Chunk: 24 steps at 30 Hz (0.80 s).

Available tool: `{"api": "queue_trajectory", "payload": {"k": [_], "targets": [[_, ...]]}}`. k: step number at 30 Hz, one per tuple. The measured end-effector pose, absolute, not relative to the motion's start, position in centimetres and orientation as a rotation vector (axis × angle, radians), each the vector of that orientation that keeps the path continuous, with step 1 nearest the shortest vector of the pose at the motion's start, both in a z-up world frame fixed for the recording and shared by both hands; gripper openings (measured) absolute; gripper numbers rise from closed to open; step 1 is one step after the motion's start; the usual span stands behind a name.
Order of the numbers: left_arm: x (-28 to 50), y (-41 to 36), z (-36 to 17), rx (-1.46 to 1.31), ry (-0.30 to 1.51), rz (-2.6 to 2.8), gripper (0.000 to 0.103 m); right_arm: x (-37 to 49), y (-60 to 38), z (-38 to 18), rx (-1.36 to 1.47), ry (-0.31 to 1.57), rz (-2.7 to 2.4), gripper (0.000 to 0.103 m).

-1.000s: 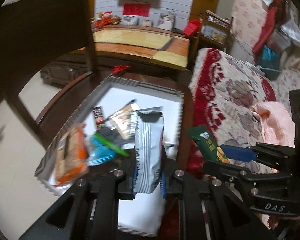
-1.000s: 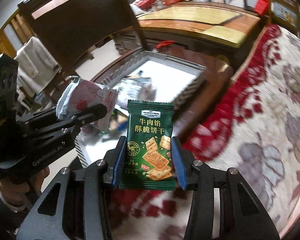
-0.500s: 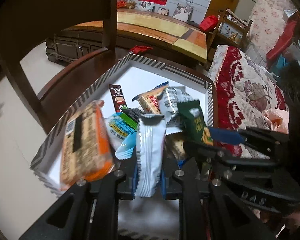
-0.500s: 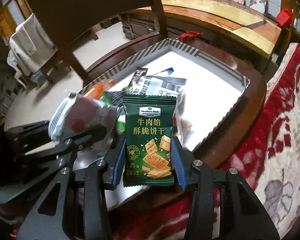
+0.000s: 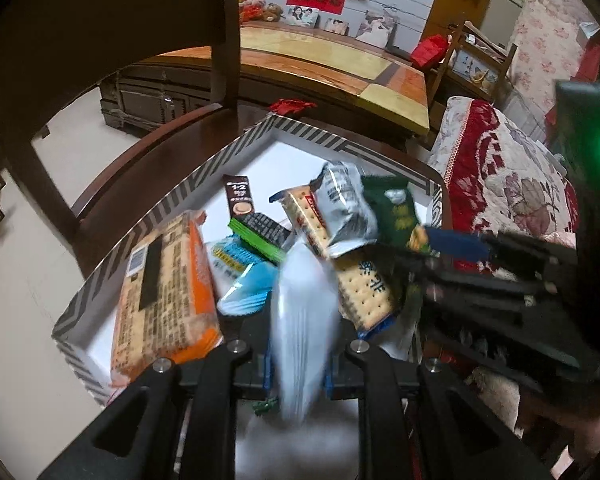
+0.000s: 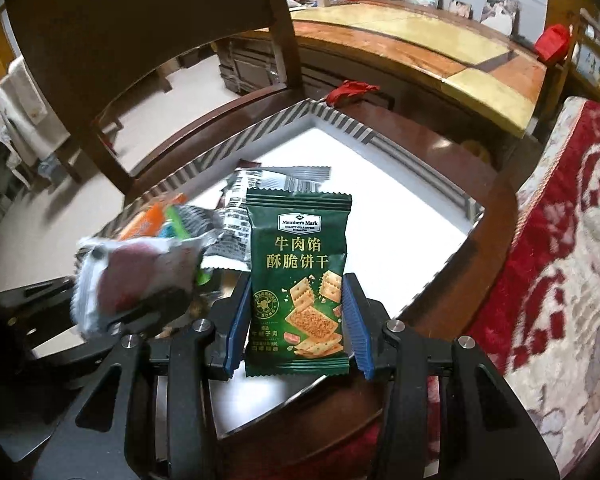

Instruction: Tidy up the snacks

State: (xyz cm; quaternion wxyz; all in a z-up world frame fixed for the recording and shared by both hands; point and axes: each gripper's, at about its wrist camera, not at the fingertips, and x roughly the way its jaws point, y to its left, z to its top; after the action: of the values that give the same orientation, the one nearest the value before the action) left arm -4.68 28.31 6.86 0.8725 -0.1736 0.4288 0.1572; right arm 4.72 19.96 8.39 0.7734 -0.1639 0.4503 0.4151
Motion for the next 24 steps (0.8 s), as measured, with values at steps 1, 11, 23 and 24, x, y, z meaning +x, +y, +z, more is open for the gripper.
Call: {"api": "queue_trajectory", "payload": {"k": [1, 11, 23, 24], "targets": [[-4.8, 28.3, 6.9, -0.364, 0.894, 0.333, 0.023, 4.9, 20.1, 8.4, -0.380, 0.961, 0.878, 0.043], [-5.7, 27.4, 8.1, -0.363, 0.840, 0.346, 0.082, 8.2, 20.0, 7.6, -0.260, 1.044, 0.878, 0.050], [-6.5, 27.4, 8.4, -0.355, 0.824, 0.404, 0.086, 7.3, 17.2, 9.7, -0.193, 1.007, 0.879, 0.053], [-6.7, 27.3, 8.5, -0.350, 0.820, 0.407, 0.086, 6.9, 16.6, 9.9, -0.183, 1.003, 0.882, 0.053]]}}
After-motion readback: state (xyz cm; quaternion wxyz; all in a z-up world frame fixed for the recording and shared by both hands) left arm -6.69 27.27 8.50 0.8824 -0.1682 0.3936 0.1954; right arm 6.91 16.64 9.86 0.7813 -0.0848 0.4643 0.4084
